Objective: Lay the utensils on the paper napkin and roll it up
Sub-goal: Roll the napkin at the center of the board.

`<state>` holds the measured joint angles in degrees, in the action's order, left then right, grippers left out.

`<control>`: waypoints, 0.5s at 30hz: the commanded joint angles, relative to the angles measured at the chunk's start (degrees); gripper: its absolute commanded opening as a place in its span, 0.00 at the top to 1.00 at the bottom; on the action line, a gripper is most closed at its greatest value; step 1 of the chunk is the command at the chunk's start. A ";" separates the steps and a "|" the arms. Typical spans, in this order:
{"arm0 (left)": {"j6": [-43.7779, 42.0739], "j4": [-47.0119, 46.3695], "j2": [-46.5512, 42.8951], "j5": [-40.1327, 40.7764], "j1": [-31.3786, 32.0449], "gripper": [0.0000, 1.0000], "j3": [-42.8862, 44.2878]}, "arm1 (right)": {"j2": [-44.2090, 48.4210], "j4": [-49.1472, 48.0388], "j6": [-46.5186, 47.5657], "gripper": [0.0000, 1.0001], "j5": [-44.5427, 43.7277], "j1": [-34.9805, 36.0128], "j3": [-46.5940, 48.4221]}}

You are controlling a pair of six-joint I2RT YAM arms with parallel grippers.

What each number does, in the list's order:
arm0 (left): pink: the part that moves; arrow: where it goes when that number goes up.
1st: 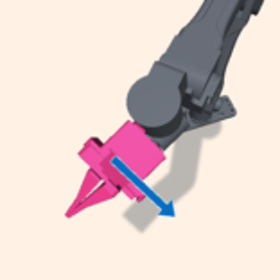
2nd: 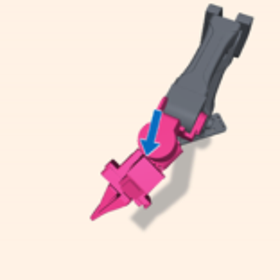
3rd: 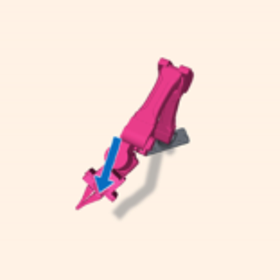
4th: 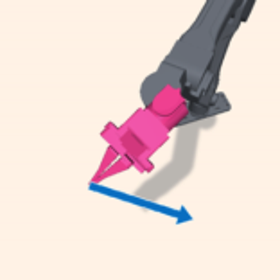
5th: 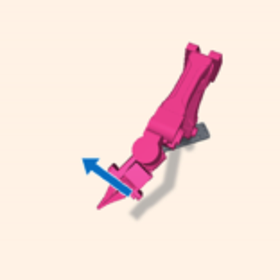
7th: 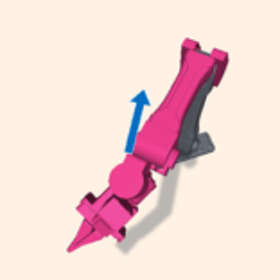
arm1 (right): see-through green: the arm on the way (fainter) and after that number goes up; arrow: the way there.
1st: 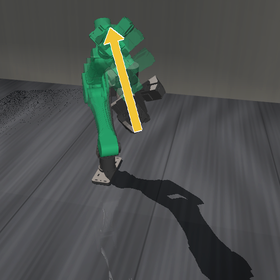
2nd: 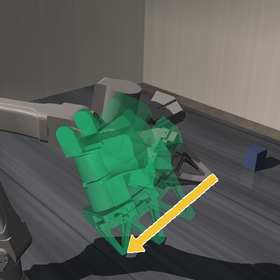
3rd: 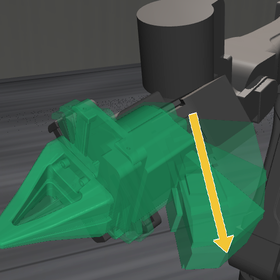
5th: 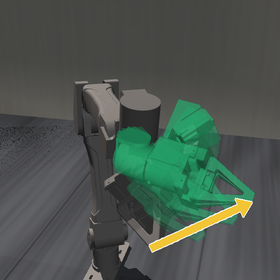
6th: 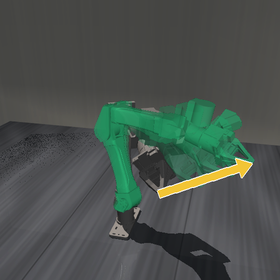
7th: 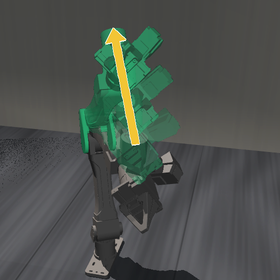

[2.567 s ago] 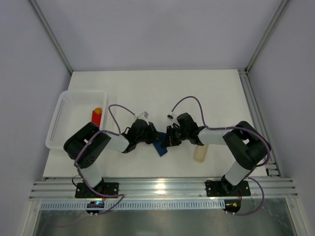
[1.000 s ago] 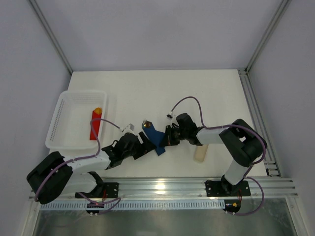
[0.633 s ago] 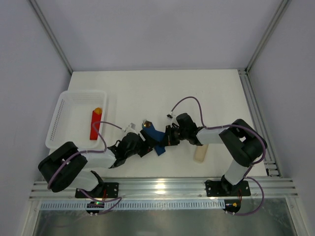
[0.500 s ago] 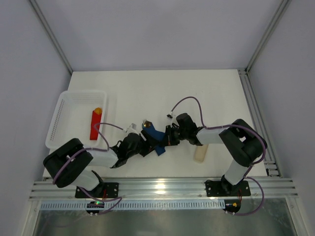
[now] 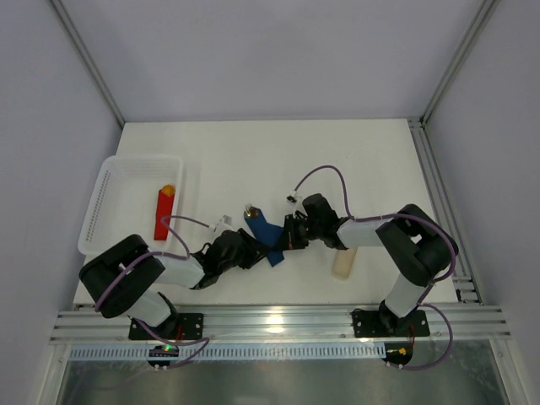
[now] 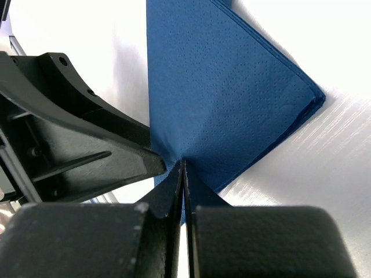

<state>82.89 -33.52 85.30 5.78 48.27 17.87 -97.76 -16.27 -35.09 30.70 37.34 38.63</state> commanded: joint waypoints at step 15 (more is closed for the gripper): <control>-0.71 7.24 3.03 1.51 0.68 0.73 -0.82 | 7.05 10.82 4.86 0.96 -7.40 0.19 5.22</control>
<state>83.64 -33.19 86.24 6.20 48.62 17.91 -93.60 -7.92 -32.58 26.06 37.43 40.84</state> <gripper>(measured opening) 0.273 0.037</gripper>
